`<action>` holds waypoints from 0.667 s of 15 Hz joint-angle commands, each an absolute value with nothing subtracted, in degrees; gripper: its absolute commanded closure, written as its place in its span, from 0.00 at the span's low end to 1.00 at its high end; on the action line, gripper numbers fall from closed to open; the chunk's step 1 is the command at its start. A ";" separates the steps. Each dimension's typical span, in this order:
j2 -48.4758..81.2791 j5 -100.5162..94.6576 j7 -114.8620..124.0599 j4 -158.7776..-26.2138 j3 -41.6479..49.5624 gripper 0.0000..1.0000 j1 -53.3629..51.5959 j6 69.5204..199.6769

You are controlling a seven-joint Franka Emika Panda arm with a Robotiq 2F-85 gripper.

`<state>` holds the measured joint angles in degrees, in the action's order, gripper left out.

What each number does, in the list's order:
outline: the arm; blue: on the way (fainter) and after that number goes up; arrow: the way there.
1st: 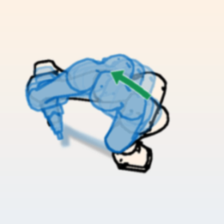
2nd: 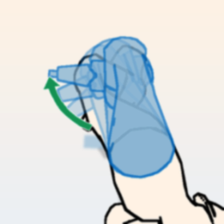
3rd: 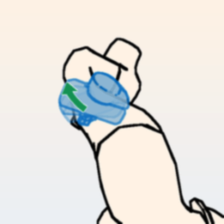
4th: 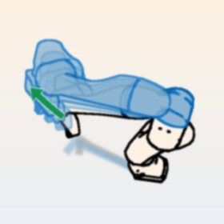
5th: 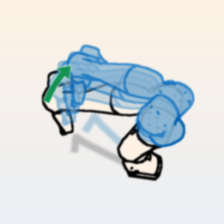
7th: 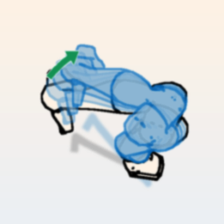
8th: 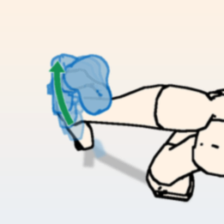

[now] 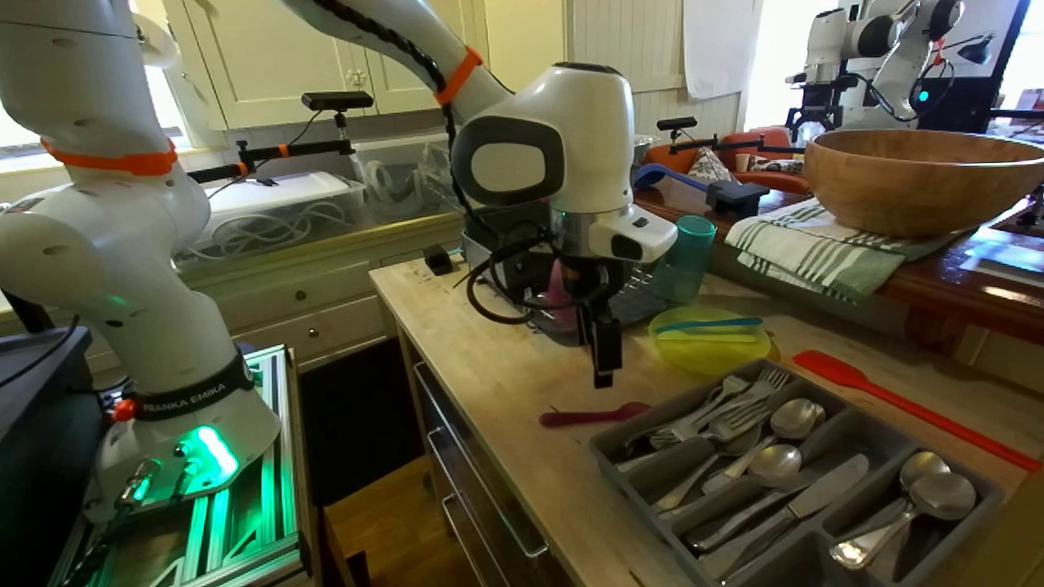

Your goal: Put one silver spoon on the cutlery holder then remove the purple spoon from the holder and place it on the counter.

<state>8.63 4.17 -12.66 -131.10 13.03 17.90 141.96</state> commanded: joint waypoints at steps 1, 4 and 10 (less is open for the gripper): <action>5.04 0.92 -11.49 -130.78 14.56 0.00 17.61 137.92; 2.62 -1.93 -10.80 -129.94 15.53 0.00 17.64 134.85; -2.68 -5.06 -9.53 -128.32 16.45 0.00 17.69 128.32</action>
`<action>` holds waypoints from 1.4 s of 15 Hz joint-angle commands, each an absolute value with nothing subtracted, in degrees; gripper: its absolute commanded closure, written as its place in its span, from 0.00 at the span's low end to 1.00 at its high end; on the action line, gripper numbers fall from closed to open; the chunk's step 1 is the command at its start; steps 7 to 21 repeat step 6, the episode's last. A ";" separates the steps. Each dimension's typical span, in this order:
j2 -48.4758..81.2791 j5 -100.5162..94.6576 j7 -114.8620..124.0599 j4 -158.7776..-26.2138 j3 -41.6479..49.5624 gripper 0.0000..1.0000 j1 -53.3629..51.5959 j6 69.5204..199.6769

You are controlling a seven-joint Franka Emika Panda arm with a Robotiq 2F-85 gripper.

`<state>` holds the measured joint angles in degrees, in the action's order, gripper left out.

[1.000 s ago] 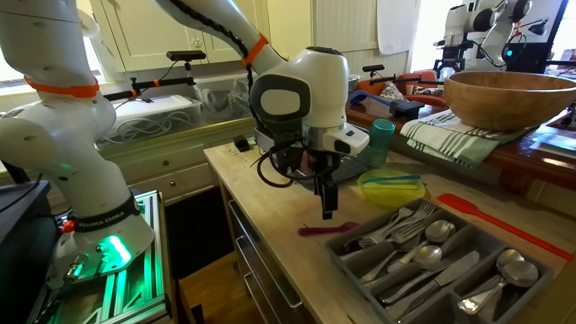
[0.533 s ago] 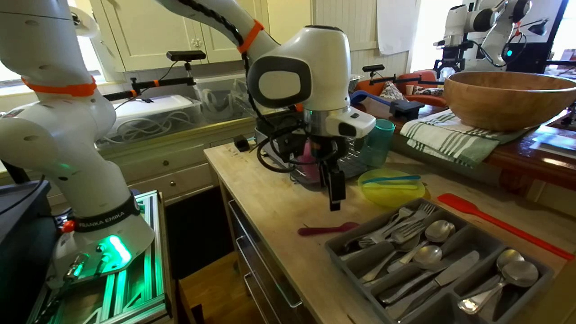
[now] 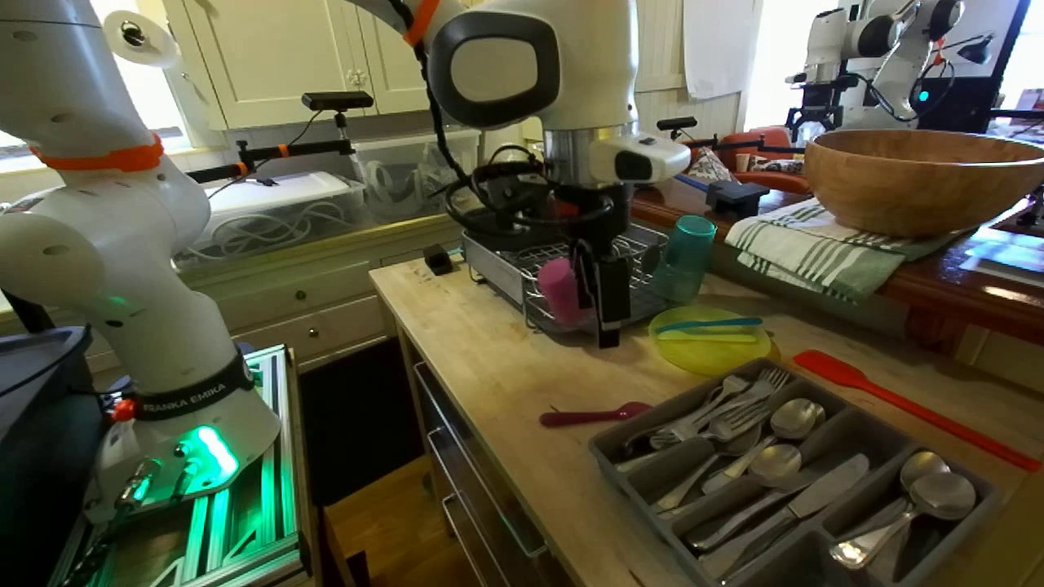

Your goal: Put one silver spoon on the cutlery holder then remove the purple spoon from the holder and place it on the counter.

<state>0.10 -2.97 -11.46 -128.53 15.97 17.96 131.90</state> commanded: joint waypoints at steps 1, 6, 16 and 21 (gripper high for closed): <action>-0.74 -3.33 -11.23 -128.19 16.44 0.00 17.58 130.80; -2.24 -3.74 -10.79 -128.04 16.54 0.00 17.54 129.82; -2.24 -3.74 -10.79 -128.04 16.54 0.00 17.54 129.82; -2.24 -3.74 -10.79 -128.04 16.54 0.00 17.54 129.82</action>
